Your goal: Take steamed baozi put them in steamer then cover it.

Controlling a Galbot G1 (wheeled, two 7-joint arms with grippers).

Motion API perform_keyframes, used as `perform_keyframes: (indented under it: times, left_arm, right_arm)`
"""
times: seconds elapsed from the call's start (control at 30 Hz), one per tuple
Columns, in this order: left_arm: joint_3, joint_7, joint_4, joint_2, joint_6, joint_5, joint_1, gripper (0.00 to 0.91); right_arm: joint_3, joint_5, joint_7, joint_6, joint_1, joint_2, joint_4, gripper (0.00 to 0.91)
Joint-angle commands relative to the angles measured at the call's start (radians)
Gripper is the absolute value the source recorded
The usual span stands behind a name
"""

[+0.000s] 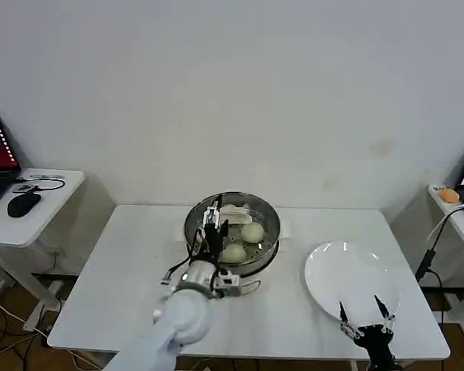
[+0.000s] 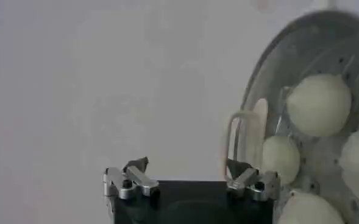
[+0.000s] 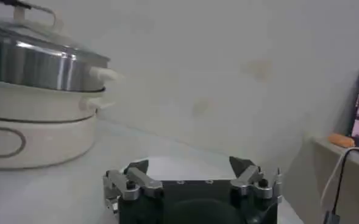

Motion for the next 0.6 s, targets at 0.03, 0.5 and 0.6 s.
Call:
perform_keyframes:
  times: [0.03, 0.5, 0.6]
  left_arm:
    - [-0.245, -0.328, -0.257, 0.041, -0.212, -0.577, 0.342, 0.907]
    - [-0.783, -0.478, -0.237, -0.047, -0.559, -1.372, 0.789, 0.907]
    - [-0.765, -0.473, -0.240, -0.060, -0.571, -1.332, 0.854, 0.907]
  right_arm:
    - [-0.004, 0.030, -0.003, 0.010, -0.014, -0.044, -0.004, 0.907]
    - [-0.115, 0.206, 0.001, -0.126, -0.077, -0.091, 0.143, 0.907]
    - [-0.121, 0.260, -0.006, -0.219, -0.113, -0.125, 0.205, 0.907]
